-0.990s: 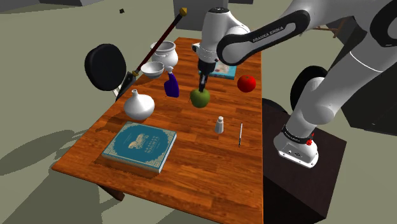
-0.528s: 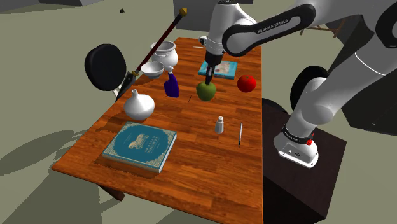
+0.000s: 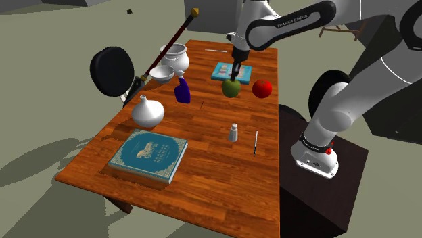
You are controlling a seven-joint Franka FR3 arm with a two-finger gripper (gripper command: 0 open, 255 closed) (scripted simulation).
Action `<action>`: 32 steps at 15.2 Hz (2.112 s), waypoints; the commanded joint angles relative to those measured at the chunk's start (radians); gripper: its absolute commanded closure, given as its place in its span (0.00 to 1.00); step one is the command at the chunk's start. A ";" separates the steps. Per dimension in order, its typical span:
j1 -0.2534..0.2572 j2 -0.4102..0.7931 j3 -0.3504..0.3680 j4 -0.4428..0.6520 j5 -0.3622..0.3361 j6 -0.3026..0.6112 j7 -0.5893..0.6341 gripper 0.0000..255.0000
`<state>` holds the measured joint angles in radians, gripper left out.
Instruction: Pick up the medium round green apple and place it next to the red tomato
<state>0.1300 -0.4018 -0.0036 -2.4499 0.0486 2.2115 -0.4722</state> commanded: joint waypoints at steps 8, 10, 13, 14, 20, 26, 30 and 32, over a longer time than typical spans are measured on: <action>-0.087 0.004 -0.175 0.019 -0.034 -0.024 -0.238 1.00; -0.104 0.020 -0.215 0.037 -0.039 -0.028 -0.291 1.00; -0.128 0.053 -0.273 0.074 -0.040 -0.035 -0.372 1.00; -0.135 0.066 -0.292 0.088 -0.039 -0.038 -0.399 1.00; -0.171 0.167 -0.407 0.197 -0.013 -0.059 -0.568 1.00; -0.208 0.308 -0.511 0.347 0.060 -0.097 -0.747 1.00; -0.247 0.425 -0.566 0.472 0.134 -0.137 -0.871 1.00; -0.275 0.490 -0.587 0.542 0.177 -0.164 -0.932 1.00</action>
<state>-0.1323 0.0596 -0.5801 -1.9452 0.2061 2.0662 -1.3742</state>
